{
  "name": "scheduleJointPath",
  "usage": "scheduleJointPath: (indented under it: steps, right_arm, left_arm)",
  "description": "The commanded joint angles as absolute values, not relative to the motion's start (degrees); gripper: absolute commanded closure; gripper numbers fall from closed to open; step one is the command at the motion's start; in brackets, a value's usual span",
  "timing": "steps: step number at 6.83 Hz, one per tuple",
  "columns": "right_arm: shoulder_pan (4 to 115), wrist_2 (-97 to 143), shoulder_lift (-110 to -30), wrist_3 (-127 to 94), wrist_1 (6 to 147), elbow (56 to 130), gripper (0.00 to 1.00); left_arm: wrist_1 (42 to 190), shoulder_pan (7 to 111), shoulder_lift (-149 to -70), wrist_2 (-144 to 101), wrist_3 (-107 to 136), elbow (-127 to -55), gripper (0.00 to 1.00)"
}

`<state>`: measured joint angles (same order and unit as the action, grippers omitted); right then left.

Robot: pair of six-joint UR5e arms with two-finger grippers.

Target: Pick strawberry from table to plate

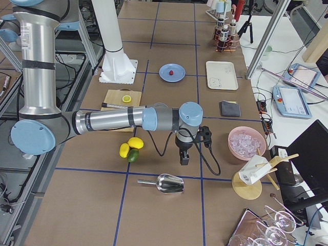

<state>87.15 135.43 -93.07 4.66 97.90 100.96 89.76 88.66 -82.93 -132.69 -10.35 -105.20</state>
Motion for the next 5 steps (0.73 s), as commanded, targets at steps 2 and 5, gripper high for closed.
scheduleJointPath:
  steps: [2,5]
  right_arm:
    - [87.19,137.54,-93.86,4.31,97.65,100.46,0.00]
    - [87.10,137.55,-93.69,4.31,97.38,100.63,0.00]
  left_arm:
    - [79.71,89.47,-83.59,-135.78,-10.46,-106.09,0.00]
    - [79.89,89.38,-83.85,-135.70,-10.89,-106.43,0.00]
